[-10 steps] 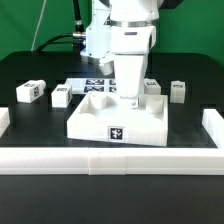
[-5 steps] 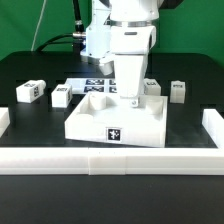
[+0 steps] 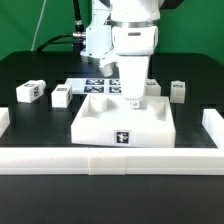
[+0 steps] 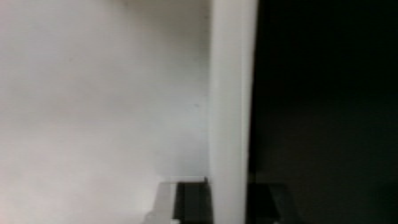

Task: Assemble one leg

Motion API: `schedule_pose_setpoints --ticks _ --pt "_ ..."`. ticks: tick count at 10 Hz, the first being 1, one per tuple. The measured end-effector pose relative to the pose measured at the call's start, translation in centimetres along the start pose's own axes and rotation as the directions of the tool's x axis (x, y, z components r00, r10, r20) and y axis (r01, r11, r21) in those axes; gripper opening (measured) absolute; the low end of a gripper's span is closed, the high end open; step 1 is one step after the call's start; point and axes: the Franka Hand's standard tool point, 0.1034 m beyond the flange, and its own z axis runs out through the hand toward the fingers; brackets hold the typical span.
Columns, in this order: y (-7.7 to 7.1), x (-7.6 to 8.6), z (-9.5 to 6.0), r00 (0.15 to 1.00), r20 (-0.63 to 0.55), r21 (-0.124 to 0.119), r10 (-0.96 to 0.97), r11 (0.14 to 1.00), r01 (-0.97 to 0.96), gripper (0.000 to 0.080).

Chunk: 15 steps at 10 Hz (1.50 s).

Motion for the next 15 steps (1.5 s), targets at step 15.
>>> schedule_pose_setpoints --ticks 15 --pt "3.7 5.3 0.1 0.995 -0.018 -0.017 -0.1 0.995 0.1 0.0058"
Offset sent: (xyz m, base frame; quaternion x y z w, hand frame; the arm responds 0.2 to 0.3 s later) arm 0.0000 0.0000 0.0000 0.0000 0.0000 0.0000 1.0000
